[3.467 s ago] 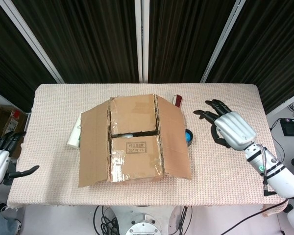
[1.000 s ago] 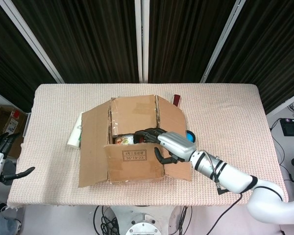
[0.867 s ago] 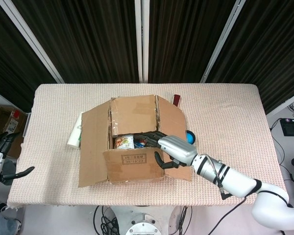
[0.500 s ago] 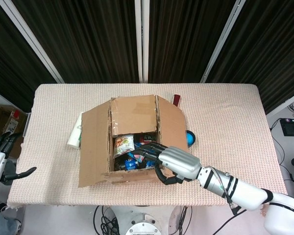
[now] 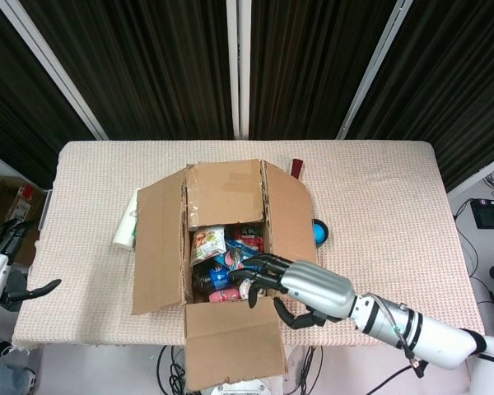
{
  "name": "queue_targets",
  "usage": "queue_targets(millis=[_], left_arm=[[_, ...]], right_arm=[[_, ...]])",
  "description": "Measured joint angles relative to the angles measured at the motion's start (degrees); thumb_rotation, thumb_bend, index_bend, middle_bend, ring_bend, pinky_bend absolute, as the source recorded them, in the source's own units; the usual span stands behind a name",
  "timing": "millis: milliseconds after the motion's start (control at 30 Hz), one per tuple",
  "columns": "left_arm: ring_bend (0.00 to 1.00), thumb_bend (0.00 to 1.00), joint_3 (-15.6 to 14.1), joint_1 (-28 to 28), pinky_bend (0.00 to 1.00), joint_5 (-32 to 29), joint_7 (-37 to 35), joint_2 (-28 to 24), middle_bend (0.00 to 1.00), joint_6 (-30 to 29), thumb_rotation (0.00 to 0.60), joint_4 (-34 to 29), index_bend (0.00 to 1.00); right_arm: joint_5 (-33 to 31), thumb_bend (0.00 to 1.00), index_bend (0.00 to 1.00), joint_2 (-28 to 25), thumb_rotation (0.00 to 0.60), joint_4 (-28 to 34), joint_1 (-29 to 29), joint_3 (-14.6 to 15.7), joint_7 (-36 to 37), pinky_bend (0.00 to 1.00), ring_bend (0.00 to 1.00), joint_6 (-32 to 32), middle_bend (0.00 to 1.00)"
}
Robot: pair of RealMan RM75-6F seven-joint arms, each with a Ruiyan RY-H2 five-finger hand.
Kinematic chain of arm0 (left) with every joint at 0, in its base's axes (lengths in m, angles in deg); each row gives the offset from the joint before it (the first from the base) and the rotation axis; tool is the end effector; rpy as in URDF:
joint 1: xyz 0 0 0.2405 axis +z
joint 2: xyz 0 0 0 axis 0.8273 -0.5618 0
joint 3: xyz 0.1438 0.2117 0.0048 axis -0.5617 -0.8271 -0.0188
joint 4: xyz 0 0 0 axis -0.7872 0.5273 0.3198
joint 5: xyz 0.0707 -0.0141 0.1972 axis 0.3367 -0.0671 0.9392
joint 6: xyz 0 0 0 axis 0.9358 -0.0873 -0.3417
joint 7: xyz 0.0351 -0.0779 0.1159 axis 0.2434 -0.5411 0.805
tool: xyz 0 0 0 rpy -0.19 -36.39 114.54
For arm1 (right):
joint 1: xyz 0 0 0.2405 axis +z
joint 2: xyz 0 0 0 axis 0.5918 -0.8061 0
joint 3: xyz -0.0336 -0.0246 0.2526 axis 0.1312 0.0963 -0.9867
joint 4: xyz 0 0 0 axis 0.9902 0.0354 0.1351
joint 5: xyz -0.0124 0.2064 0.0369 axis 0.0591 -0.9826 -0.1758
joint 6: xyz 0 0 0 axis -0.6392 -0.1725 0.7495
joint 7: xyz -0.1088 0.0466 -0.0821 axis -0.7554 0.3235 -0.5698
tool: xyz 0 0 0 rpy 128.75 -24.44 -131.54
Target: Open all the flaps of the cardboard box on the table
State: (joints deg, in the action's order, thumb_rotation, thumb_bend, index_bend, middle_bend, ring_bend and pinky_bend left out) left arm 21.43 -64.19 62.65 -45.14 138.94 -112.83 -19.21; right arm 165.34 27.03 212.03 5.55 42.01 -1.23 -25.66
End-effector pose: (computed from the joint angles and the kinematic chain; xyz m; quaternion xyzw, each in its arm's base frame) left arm -0.2779 0.1962 0.2147 -0.6170 -0.3820 -0.4279 0.5388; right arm -0.0316 -0.2361 0.1644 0.7524 -0.4744 0.4565 0.0216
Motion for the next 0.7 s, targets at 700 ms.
queue_targets(millis=[700], left_arm=[[0.06,0.0,13.0,-23.1,0.17,-2.3,11.0,14.6,0.0,13.8,0.395,-7.8,0.0]], right_arm=[[-19.7,0.56,0.0,5.0,0.6,-12.8,-25.8,2.3,-45.4,0.0,0.0,38.7,0.0]])
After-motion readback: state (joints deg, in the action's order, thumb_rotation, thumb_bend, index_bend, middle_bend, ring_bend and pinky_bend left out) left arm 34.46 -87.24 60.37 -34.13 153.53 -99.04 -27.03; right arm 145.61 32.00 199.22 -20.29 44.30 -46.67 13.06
